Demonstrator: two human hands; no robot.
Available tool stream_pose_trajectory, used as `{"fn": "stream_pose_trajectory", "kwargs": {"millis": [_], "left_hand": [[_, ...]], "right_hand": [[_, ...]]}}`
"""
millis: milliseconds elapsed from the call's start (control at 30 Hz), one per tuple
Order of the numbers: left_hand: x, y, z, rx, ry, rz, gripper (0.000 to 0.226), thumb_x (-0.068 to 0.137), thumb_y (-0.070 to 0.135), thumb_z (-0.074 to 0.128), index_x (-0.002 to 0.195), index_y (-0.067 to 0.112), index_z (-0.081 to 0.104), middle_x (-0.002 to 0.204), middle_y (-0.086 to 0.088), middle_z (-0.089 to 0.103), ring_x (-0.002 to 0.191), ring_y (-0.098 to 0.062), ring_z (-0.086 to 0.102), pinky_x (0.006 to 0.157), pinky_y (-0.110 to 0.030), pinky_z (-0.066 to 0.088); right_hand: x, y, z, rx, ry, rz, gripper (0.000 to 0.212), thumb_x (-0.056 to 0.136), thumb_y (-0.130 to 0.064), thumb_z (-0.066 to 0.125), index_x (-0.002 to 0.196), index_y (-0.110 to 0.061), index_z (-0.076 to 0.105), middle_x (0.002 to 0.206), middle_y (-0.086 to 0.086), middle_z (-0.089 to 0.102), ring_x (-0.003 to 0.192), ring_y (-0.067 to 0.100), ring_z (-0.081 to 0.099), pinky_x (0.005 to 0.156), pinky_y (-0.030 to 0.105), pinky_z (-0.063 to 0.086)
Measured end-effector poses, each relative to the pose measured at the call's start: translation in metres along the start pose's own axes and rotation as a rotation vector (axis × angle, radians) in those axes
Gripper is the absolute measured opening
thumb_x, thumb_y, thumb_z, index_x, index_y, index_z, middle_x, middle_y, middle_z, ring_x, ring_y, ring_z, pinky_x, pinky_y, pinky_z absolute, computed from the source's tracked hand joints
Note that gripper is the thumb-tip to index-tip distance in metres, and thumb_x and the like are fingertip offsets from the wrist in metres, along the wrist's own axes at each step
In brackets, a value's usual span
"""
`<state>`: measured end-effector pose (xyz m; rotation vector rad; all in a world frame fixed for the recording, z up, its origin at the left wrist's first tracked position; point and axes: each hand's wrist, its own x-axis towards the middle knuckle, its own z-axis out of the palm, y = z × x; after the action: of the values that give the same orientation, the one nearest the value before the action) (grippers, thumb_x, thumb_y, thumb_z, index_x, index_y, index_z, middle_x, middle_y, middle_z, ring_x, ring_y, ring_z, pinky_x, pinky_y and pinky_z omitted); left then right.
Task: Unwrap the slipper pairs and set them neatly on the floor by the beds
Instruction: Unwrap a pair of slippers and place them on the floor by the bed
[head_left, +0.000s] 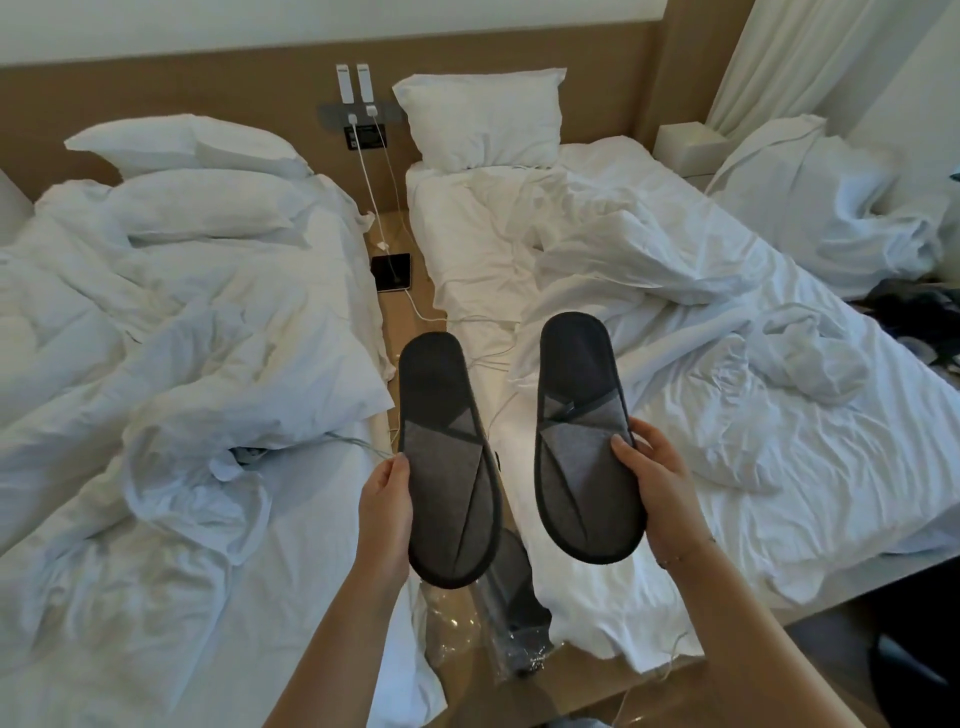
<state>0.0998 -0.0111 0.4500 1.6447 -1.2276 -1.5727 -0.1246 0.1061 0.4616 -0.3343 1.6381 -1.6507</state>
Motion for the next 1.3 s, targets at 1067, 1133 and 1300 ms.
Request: {"fn": "stream_pose_trajectory", "kwargs": {"millis": [1067,1133,1300], "left_hand": [[-0.073,-0.05,-0.041,-0.126,0.233,-0.057,0.016,0.095,0.035,0.052,0.104,0.022,0.057,0.095,0.011,0.057,0.09,-0.008,0.054,0.068,-0.028,0.045],[-0.078,-0.057,-0.071,-0.143,0.239,-0.054,0.015,0.095,0.035,0.053,0.103,0.022,0.057,0.094,0.012,0.056,0.088,-0.008,0.053,0.067,-0.028,0.044],[-0.093,-0.092,-0.176,-0.139,0.244,-0.036,0.03,0.093,0.041,0.054,0.112,0.018,0.06,0.11,0.0,0.061,0.103,-0.02,0.057,0.088,-0.043,0.052]], "right_hand": [[-0.048,0.048,0.027,-0.221,-0.322,0.215,0.029,0.096,-0.016,0.052,0.123,-0.021,0.061,0.109,0.006,0.07,0.101,0.024,0.066,0.084,0.039,0.055],[-0.07,0.055,0.046,-0.234,-0.321,0.201,0.03,0.095,-0.016,0.052,0.123,-0.021,0.061,0.109,0.005,0.07,0.101,0.023,0.066,0.083,0.038,0.055],[-0.138,0.086,0.114,-0.278,-0.348,0.143,0.03,0.095,-0.016,0.051,0.123,-0.02,0.061,0.118,0.007,0.066,0.105,0.023,0.064,0.083,0.037,0.055]]}}
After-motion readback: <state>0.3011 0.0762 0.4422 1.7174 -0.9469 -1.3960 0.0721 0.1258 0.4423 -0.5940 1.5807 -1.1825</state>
